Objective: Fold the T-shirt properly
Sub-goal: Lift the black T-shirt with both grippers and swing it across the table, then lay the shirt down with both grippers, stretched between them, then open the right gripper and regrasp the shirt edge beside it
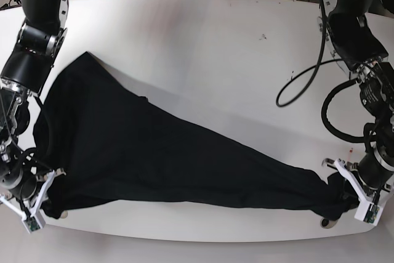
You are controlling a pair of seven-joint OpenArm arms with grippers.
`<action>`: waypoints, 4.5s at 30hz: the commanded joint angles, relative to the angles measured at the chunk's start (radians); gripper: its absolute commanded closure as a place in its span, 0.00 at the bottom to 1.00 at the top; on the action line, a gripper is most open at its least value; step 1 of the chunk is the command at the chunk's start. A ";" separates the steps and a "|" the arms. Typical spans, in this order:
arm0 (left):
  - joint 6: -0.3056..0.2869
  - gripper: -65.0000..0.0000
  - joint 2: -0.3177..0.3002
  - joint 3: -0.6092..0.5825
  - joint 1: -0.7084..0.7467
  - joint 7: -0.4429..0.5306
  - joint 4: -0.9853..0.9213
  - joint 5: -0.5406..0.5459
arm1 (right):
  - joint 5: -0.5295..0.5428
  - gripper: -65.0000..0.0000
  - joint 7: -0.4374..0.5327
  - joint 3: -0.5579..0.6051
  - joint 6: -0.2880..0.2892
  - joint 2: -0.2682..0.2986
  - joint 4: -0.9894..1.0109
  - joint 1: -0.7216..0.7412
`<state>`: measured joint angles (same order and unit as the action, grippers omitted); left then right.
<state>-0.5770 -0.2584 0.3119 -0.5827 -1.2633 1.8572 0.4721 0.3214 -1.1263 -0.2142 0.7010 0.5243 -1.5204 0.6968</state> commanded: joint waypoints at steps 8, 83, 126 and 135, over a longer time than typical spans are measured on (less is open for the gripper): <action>0.004 1.00 -0.002 0.002 -0.248 0.026 0.015 -0.072 | -0.009 1.00 -0.047 0.065 -0.003 0.078 -0.016 0.281; -0.001 1.00 -0.132 0.016 0.656 0.029 -0.003 -0.074 | -0.011 1.00 -0.025 -0.482 -0.003 -0.435 -0.500 -1.077; -0.001 1.00 -0.196 0.129 0.912 0.029 -0.057 -0.071 | 0.169 0.19 0.007 -0.486 -0.003 -0.478 -0.472 -1.141; -0.001 0.92 -0.198 0.102 0.909 0.026 -0.061 -0.072 | 0.259 0.16 -0.070 -0.630 -0.003 -0.476 -0.466 -0.997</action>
<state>-0.5785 -0.4381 0.4187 0.3325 -1.2404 1.7844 0.3962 0.5755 -1.2022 -0.8310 0.6994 0.0368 -1.9697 -0.3328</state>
